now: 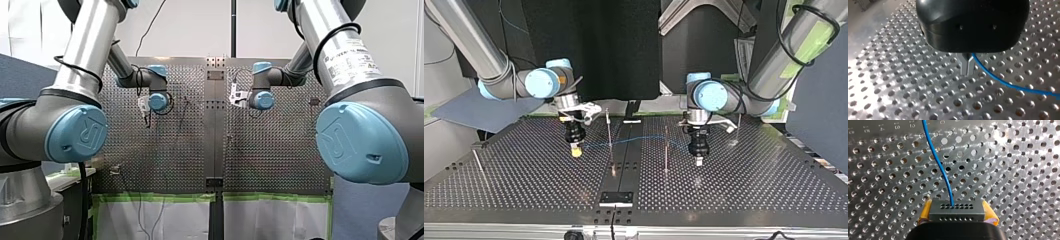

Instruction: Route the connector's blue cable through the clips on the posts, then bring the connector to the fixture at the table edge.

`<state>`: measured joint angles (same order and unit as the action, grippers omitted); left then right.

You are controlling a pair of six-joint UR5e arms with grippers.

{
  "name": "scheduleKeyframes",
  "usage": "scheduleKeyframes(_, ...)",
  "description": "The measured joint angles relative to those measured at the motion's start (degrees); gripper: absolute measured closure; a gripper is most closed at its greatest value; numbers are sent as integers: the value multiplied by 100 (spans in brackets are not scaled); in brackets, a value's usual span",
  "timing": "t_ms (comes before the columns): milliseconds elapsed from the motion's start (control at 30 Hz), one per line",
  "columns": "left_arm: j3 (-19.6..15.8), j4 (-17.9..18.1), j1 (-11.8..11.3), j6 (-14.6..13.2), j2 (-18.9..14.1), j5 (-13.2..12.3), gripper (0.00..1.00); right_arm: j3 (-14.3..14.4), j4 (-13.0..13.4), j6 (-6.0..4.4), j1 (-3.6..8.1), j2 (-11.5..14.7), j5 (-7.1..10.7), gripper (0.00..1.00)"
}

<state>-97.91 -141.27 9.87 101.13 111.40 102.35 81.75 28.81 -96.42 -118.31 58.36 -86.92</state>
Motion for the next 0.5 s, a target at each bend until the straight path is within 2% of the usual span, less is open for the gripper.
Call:
scheduleKeyframes(233,197,-146,23,-42,239,-14,100,-222,-152,-10,6,-126,32,100)
scheduleKeyframes(500,283,-168,9,-35,287,-33,100,-347,-183,-49,71,-176,70,100)
